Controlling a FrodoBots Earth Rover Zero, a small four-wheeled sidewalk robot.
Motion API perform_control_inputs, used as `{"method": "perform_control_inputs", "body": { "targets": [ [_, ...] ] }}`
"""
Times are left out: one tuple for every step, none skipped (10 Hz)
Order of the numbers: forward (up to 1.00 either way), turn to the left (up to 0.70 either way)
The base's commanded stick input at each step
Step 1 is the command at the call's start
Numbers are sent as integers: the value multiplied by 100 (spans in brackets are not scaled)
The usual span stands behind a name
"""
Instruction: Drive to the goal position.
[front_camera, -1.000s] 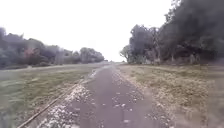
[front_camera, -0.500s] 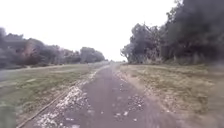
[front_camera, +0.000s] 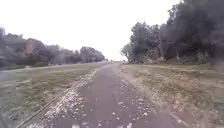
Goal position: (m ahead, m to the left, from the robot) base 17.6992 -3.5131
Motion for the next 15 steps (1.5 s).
{"method": "perform_control_inputs", "body": {
  "targets": [
    [60,1],
    [60,1],
    [60,1],
    [60,1],
    [60,1],
    [60,1],
    [60,1],
    [60,1],
    [60,1],
    [60,1],
    [60,1],
    [60,1],
    [60,1],
    [60,1],
    [60,1]
  ]
}}
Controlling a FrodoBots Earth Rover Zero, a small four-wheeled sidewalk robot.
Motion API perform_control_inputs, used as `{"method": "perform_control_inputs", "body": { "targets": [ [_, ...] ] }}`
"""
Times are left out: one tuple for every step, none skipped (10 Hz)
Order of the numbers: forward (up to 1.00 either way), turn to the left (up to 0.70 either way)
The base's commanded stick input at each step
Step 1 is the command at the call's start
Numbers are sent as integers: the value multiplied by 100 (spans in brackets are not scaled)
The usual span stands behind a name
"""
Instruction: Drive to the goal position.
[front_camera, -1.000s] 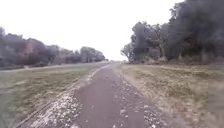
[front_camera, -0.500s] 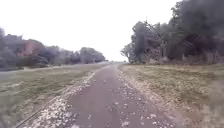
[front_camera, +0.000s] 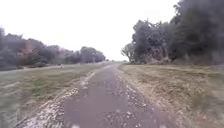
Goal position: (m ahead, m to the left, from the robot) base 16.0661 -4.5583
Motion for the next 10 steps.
{"method": "perform_control_inputs", "body": {
  "targets": [
    [60,1],
    [60,1],
    [60,1],
    [60,1],
    [60,1],
    [60,1],
    [60,1],
    [60,1],
    [60,1],
    [60,1]
  ]
}}
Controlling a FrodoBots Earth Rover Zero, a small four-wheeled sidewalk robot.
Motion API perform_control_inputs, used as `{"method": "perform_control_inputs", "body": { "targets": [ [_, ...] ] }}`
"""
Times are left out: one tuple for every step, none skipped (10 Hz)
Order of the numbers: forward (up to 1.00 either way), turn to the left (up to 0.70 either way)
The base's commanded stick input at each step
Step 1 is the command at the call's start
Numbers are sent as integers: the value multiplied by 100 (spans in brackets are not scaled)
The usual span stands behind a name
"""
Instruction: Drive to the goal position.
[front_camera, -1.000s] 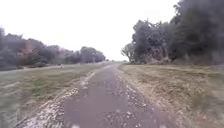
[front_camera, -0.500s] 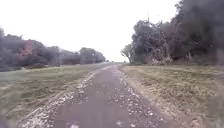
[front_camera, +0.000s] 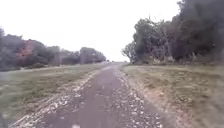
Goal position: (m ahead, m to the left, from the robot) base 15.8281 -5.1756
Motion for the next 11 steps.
{"method": "perform_control_inputs", "body": {
  "targets": [
    [60,1],
    [60,1],
    [60,1],
    [60,1],
    [60,1],
    [60,1],
    [60,1],
    [60,1],
    [60,1],
    [60,1],
    [60,1]
  ]
}}
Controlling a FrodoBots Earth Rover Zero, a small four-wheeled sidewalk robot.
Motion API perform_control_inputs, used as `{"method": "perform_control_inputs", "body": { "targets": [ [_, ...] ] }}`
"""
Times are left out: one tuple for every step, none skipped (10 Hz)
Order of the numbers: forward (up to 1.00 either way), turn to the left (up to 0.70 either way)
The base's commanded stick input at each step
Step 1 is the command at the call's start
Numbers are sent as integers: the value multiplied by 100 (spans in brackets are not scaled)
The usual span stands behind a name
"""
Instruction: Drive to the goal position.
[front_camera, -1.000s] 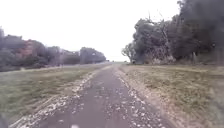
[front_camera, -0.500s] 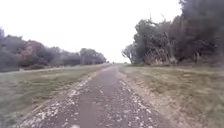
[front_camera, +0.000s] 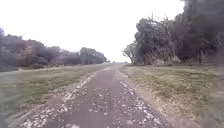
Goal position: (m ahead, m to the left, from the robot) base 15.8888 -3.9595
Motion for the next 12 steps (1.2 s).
{"method": "perform_control_inputs", "body": {
  "targets": [
    [60,1],
    [60,-6],
    [60,1],
    [60,1],
    [60,1],
    [60,1],
    [60,1],
    [60,1],
    [60,1],
    [60,1],
    [60,1],
    [60,1]
  ]
}}
